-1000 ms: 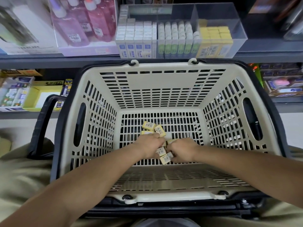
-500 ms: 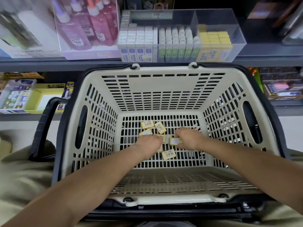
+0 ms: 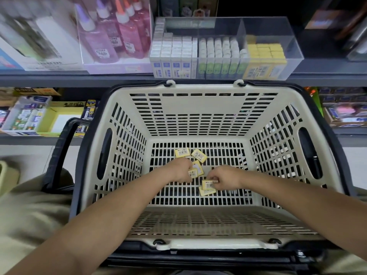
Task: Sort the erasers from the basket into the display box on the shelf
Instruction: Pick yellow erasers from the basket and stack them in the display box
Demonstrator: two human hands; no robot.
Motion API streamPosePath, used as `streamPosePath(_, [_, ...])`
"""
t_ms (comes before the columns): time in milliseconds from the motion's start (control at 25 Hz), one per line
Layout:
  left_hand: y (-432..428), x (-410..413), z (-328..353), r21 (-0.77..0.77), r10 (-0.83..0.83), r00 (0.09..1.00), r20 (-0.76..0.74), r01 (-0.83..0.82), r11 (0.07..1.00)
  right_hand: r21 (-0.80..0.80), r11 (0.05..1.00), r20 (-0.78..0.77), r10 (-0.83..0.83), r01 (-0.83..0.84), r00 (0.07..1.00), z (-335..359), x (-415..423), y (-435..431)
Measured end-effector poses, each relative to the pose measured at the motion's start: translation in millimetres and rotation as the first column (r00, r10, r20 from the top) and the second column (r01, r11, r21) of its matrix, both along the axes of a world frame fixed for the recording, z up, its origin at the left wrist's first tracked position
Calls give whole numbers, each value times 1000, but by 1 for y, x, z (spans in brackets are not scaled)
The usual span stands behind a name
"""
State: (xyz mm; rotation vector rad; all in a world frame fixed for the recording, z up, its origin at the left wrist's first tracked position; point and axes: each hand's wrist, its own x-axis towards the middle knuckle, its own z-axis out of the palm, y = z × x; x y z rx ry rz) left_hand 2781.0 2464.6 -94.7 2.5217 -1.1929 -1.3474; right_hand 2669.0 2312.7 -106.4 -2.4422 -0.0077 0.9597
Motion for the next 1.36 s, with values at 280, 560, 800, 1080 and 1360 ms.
streamPosePath(280, [-6, -3, 4, -2, 368, 866, -337, -392, 920, -246, 928, 24, 296, -281, 955, -4, -14, 16])
streamPosePath(560, [-8, 4, 16, 127, 516, 609, -602, -565, 815, 18, 998, 268, 57, -65, 962, 38, 18, 7])
streamPosePath(800, [-9, 16, 41, 267, 448, 157, -880, -618, 739, 80, 994, 300, -93, 73, 949, 80, 32, -22])
streamPosePath(1080, [-34, 20, 88, 148, 341, 74, -937, -801, 580, 368, 898, 223, -339, 243, 914, 131, 39, -54])
streamPosePath(1360, [-69, 32, 141, -65, 228, 192, -955, -882, 468, 554, 709, 221, -631, 436, 744, 179, 45, -94])
